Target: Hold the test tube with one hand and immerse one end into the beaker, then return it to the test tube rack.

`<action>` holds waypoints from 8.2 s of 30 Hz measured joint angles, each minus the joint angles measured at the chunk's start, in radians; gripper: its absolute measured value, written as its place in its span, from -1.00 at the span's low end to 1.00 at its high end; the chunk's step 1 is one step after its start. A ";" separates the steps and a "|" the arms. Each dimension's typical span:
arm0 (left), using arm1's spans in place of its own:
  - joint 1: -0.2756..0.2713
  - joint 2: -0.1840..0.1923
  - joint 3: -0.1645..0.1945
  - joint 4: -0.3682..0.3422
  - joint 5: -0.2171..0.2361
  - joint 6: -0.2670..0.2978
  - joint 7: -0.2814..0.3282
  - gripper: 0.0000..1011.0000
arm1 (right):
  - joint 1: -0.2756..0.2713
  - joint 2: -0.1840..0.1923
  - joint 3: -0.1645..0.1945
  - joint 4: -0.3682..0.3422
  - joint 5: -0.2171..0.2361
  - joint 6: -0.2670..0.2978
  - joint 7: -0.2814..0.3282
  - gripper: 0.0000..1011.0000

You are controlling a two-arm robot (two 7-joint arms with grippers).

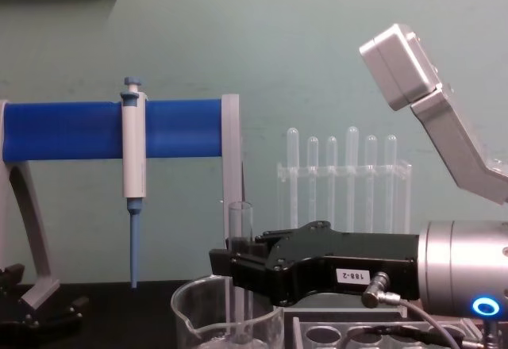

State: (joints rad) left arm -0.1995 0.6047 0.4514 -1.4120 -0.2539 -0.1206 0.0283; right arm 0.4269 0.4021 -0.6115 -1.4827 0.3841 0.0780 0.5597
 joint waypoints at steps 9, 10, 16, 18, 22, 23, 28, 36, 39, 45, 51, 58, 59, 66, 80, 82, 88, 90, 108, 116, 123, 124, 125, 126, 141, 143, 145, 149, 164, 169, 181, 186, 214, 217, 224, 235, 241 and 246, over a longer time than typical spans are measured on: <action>0.000 0.000 0.000 0.000 0.000 0.000 0.000 0.98 | 0.000 0.000 0.000 0.000 0.000 0.000 0.000 -0.55; 0.000 0.000 0.000 0.000 0.000 0.000 0.000 0.98 | 0.000 0.000 0.000 0.000 0.000 0.000 0.000 -0.55; 0.000 0.000 0.000 0.000 0.000 0.000 0.000 0.98 | 0.000 0.000 0.000 0.000 0.000 0.000 0.000 -0.55; 0.000 0.000 0.000 0.000 0.000 0.000 0.000 0.98 | 0.000 0.000 0.000 0.000 0.000 0.000 0.000 -0.55; 0.000 0.000 0.000 0.000 0.000 0.000 0.000 0.98 | 0.000 0.000 0.000 0.000 0.000 0.000 0.000 -0.55; 0.000 0.000 0.000 0.000 0.000 0.000 0.000 0.98 | 0.000 0.000 0.000 0.000 0.000 0.000 0.000 -0.55; 0.000 0.000 0.000 0.000 0.000 0.000 0.000 0.98 | 0.000 0.000 0.000 0.000 0.000 0.000 0.000 -0.55; 0.000 0.000 0.000 0.000 0.000 0.000 0.000 0.98 | 0.000 0.000 0.000 0.000 0.000 0.000 0.000 -0.55; 0.000 0.000 0.000 0.000 0.000 0.000 0.000 0.98 | 0.000 0.000 0.000 0.000 0.000 0.000 0.000 -0.55; 0.000 0.000 0.000 0.000 0.000 0.000 0.000 0.98 | 0.000 0.000 0.000 0.000 0.000 0.000 0.000 -0.55; 0.000 0.000 0.000 0.000 0.000 0.000 0.000 0.98 | 0.000 0.000 0.000 0.000 0.000 0.000 0.000 -0.55; 0.000 0.000 0.000 0.000 0.000 0.000 0.000 0.98 | 0.000 0.000 0.000 0.000 0.000 0.000 0.000 -0.55; 0.000 0.000 0.000 0.000 0.000 0.000 0.000 0.98 | 0.000 0.000 0.000 0.000 0.000 0.000 0.000 -0.55; 0.000 0.000 0.000 0.000 0.000 0.000 0.000 0.98 | 0.000 0.000 0.000 0.000 0.000 0.000 0.000 -0.55; 0.000 0.000 0.000 0.000 0.000 0.000 0.000 0.98 | 0.000 0.000 0.000 0.000 0.000 0.000 0.000 -0.55; 0.000 0.000 0.000 0.000 0.000 0.000 0.000 0.98 | 0.000 0.000 0.000 0.000 0.000 0.000 0.000 -0.55; 0.000 0.000 0.000 0.000 0.000 0.000 0.000 0.98 | 0.000 0.000 0.000 0.000 0.000 0.000 0.000 -0.55; 0.000 0.000 0.000 0.000 0.000 0.000 0.000 0.98 | 0.000 0.000 0.000 0.000 0.000 0.000 0.000 -0.55; 0.000 0.000 0.000 0.000 0.000 0.000 0.000 0.98 | 0.000 0.000 0.000 0.000 0.000 0.000 0.000 -0.55; 0.000 0.000 0.000 0.000 0.000 0.000 0.000 0.98 | 0.000 0.000 0.000 0.000 0.000 0.000 0.000 -0.55; 0.000 0.000 0.000 0.000 0.000 0.000 0.000 0.98 | 0.000 0.000 0.000 0.000 0.000 0.000 0.000 -0.55; 0.000 0.000 0.000 0.000 0.000 0.000 0.000 0.98 | 0.000 0.000 0.000 0.000 0.000 0.000 0.000 -0.55; 0.000 0.000 0.000 0.000 0.000 0.000 0.000 0.98 | 0.000 0.000 0.000 0.000 0.000 0.000 0.000 -0.55; 0.000 0.000 0.000 0.000 0.000 0.000 0.000 0.98 | 0.000 0.000 0.000 0.000 0.000 0.000 0.000 -0.55; 0.000 0.000 0.000 0.000 0.000 0.000 0.000 0.98 | 0.000 0.000 0.000 0.000 0.000 0.000 0.000 -0.55; 0.000 0.000 0.000 0.000 0.000 0.000 0.000 0.98 | 0.000 0.000 0.000 0.000 0.000 0.000 0.000 -0.55; 0.000 0.000 0.000 0.000 0.000 0.000 0.000 0.98 | 0.000 0.000 0.000 0.000 0.000 0.000 0.000 -0.55; 0.000 0.000 0.000 0.000 0.000 0.000 0.000 0.98 | 0.000 0.000 0.000 0.000 0.000 0.000 0.000 -0.55; 0.000 0.000 0.000 0.000 0.000 0.000 0.000 0.98 | 0.000 0.000 0.000 0.000 0.000 0.000 0.000 -0.55; 0.000 0.000 0.000 0.000 0.000 0.000 0.000 0.98 | 0.000 0.000 0.000 0.000 0.000 0.000 0.000 -0.55; 0.000 0.000 0.000 0.000 0.000 0.000 0.000 0.98 | 0.000 0.000 0.000 0.000 0.000 0.000 0.000 -0.55; 0.000 0.000 0.000 0.000 0.000 0.000 0.000 0.98 | 0.000 0.000 0.000 0.000 0.000 0.000 0.000 -0.55; 0.000 0.000 0.000 0.000 0.000 0.000 0.000 0.98 | 0.007 0.000 0.028 -0.029 0.033 0.023 0.005 -0.55; 0.000 0.000 0.000 0.000 0.000 0.000 0.000 0.98 | 0.011 0.008 0.037 -0.056 0.049 0.041 0.006 -0.55; 0.000 0.000 0.000 0.000 0.000 0.000 0.000 0.98 | 0.022 0.035 0.060 -0.128 0.094 0.074 0.006 -0.55; 0.000 0.000 0.000 0.000 0.000 0.000 0.000 0.98 | 0.042 0.083 0.098 -0.201 0.186 0.114 0.021 -0.55; 0.000 0.000 0.000 0.000 0.000 0.000 0.000 0.98 | 0.040 0.125 0.121 -0.245 0.230 0.136 0.021 -0.55; 0.000 0.000 0.000 0.000 0.000 0.000 0.000 0.98 | 0.028 0.165 0.140 -0.270 0.255 0.133 0.022 -0.55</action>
State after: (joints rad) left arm -0.1995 0.6047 0.4514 -1.4119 -0.2538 -0.1205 0.0283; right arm 0.4548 0.5668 -0.4718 -1.7527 0.6395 0.2113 0.5813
